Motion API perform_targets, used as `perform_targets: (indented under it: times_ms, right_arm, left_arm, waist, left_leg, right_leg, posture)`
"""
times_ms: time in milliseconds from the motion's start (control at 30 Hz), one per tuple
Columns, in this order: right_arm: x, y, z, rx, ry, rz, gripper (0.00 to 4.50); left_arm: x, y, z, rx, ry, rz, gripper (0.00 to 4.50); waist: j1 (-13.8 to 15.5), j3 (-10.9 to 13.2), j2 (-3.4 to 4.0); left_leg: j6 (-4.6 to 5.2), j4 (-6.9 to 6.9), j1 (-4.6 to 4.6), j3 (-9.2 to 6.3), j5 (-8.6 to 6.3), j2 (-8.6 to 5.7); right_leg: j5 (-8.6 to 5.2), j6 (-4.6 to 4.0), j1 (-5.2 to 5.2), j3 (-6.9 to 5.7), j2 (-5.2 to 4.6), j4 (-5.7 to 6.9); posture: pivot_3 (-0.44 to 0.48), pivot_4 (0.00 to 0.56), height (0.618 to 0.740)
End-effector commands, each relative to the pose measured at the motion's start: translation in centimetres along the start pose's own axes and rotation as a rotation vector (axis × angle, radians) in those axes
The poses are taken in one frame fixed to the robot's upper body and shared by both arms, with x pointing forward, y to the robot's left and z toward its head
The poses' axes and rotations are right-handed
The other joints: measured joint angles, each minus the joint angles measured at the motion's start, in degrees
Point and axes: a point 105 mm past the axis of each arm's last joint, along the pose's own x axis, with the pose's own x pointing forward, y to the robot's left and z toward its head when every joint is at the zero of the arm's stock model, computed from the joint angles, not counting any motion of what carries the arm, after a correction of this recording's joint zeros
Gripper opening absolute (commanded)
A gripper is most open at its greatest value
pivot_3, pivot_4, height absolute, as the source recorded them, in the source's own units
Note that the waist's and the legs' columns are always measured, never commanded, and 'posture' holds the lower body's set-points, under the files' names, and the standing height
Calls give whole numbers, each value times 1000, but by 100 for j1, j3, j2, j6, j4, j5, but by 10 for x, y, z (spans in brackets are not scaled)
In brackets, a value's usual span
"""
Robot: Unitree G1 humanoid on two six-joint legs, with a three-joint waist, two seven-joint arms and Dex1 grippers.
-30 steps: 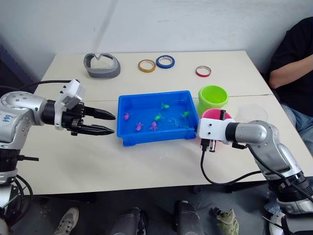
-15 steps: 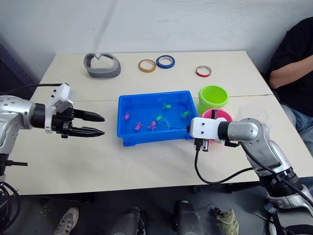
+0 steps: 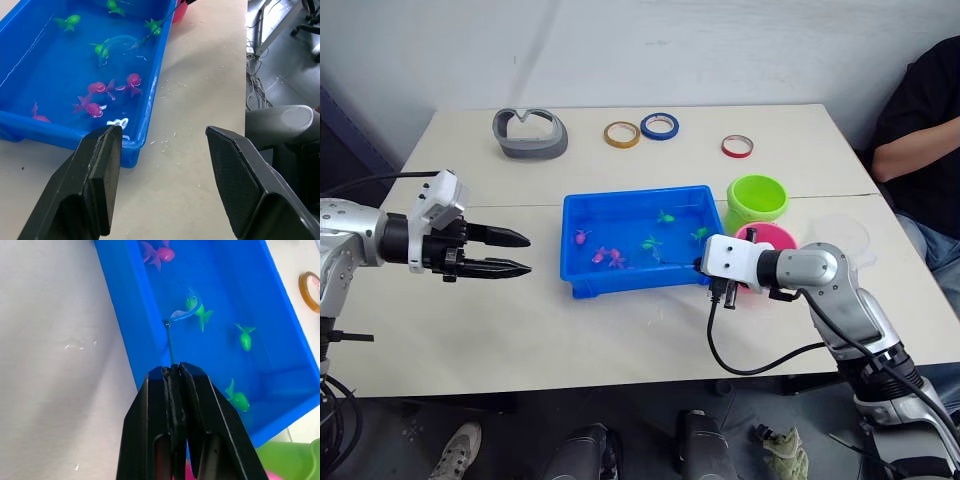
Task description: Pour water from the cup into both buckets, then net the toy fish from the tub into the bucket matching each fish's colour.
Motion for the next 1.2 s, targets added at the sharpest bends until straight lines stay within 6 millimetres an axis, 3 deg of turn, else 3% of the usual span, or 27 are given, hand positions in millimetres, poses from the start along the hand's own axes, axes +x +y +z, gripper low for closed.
perform_targets:
  times_ms: [33,300,633,1200]
  right_arm:
    - [-1,3,9,14,-29,18,0]
    - [0,4,20,212,-94,29,0]
    - [-2,-3,27,325,-131,10,0]
    - [2,-24,13,133,8,-105,0]
  left_arm:
    - [-8,0,10,35,-19,19,2970]
    - [-9,-1,10,25,-27,14,2970]
    - [-13,0,9,14,-26,24,2970]
    - [-18,4,-1,15,16,55,2970]
  waist:
    - [0,0,0]
    - [2,0,0]
    - [1,0,0]
    - [-10,1,1]
  left_leg:
    - [0,0,0,0,0,0]
    - [-1,0,0,-1,-1,1]
    - [-1,-1,0,-2,-2,1]
    - [-3,-5,-1,0,-3,1]
  right_leg:
    - [0,0,0,0,0,0]
    - [0,0,0,0,0,0]
    - [0,0,0,0,-2,-1]
    - [-2,-3,-5,0,-1,-2]
  posture:
    - [0,150,713]
    - [0,150,713]
    - [0,150,713]
    - [0,150,713]
